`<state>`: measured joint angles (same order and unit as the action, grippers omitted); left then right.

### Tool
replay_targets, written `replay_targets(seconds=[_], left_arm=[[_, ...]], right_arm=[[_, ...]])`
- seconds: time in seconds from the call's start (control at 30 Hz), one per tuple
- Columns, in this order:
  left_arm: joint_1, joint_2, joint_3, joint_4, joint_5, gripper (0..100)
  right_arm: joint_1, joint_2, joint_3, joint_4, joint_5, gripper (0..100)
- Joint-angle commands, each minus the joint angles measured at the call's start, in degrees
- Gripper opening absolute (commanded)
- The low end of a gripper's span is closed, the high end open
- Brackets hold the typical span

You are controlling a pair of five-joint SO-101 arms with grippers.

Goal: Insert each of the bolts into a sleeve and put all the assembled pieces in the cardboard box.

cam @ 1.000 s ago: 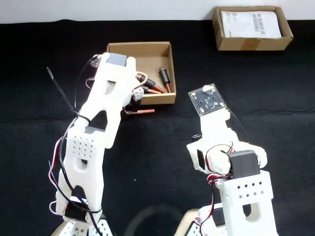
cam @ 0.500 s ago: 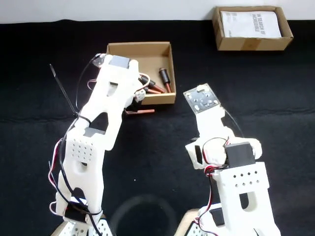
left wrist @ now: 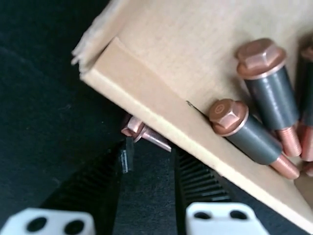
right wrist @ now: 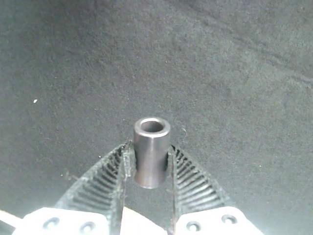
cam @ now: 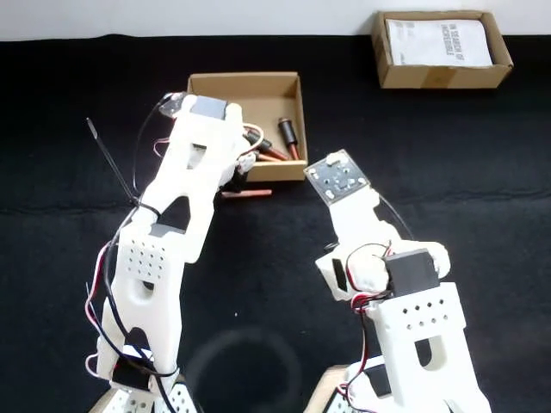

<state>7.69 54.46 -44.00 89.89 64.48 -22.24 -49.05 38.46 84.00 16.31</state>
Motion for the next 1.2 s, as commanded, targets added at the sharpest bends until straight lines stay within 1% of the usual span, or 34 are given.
replay_targets(seconds=[0.0, 0.1, 0.3, 0.57, 0.63, 0.7, 0.73, 0.87, 0.93, 1.0, 1.03, 1.17], left_arm=[[-1.1, 0.7, -2.2, -3.3, 5.3, 14], [-0.7, 0.7, -2.2, -6.2, 6.3, 14], [-1.3, 0.7, -2.2, -11.9, 13.6, 14], [-1.5, 2.2, -2.1, -12.7, 14.1, 14], [-1.5, 2.9, -2.2, -12.7, 14.1, 9], [-1.5, 2.8, -2.2, -12.3, 14.0, 0], [-1.5, 2.8, -2.2, -12.2, 14.0, 2], [-1.4, 2.8, -2.2, -12.2, 14.0, 1], [-1.4, 2.7, -2.2, -12.0, 13.6, 1], [-1.5, 2.3, -2.6, -11.0, 10.5, 1], [-1.7, 1.8, -3.6, -9.8, 8.9, 1], [-1.7, -1.9, -9.5, -1.5, 3.1, 1]], right_arm=[[-0.5, 0.3, -1.9, 0.1, 2.7, 0.8], [-0.5, 0.7, -3.3, 0.2, 3.1, 0.8], [-0.5, 6.5, -9.5, 1.9, 3.0, 0.8], [-0.5, 11.8, -16.1, 2.7, 2.8, 0.8], [-0.5, 12.5, -17.2, 2.7, 2.8, 0.8], [-0.5, 13.3, -17.8, 2.7, 2.7, 0.8], [-0.5, 13.5, -18.0, 2.7, 2.7, 0.8], [-0.5, 13.1, -18.0, 2.2, 2.7, 0.8], [-0.5, 13.1, -18.0, 1.6, 2.6, 0.8], [-0.3, 13.1, -17.9, -0.1, 1.5, 0.8], [-0.2, 13.1, -17.9, -1.3, -0.3, 0.8], [-0.5, 13.1, -17.4, -6.3, -7.0, 0.8]])
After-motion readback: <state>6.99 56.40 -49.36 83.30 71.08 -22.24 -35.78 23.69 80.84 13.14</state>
